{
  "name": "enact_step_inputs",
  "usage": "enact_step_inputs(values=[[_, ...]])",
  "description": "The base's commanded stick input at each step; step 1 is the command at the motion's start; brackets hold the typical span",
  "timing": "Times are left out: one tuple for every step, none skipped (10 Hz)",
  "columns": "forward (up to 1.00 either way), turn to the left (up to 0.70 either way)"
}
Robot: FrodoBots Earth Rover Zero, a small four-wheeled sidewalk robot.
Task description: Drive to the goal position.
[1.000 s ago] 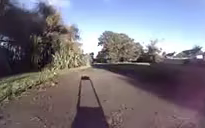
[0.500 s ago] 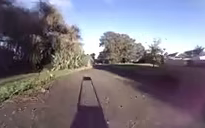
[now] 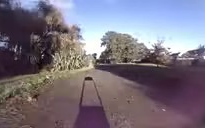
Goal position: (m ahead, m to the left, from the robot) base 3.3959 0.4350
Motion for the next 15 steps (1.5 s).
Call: enact_step_inputs(values=[[1.00, 0.00], [1.00, 0.00], [1.00, 0.00], [1.00, 0.00], [1.00, 0.00], [1.00, 0.00], [1.00, 0.00], [1.00, 0.00], [1.00, 0.00], [1.00, 0.00], [1.00, 0.00], [1.00, 0.00], [1.00, 0.00], [1.00, 0.00], [1.00, 0.00]])
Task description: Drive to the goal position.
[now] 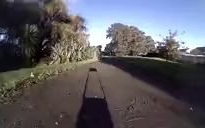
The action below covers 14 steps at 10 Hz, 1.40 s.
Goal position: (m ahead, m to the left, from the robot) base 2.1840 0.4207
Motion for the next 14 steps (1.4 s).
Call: enact_step_inputs(values=[[1.00, 0.00], [1.00, 0.00], [1.00, 0.00], [1.00, 0.00], [1.00, 0.00], [1.00, 0.00], [1.00, 0.00], [1.00, 0.00], [1.00, 0.00], [1.00, 0.00], [1.00, 0.00], [1.00, 0.00], [1.00, 0.00], [1.00, 0.00]])
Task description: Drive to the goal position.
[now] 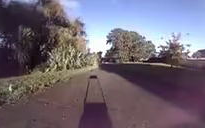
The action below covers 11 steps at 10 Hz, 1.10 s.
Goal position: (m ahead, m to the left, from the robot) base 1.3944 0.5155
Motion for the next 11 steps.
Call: enact_step_inputs(values=[[0.93, 0.00], [0.76, 0.00], [0.59, 0.00], [0.42, 0.00], [0.25, 0.00], [0.08, 0.00], [0.00, 0.00], [0.00, 0.00], [0.00, 0.00], [0.00, 0.00], [0.00, 0.00]])
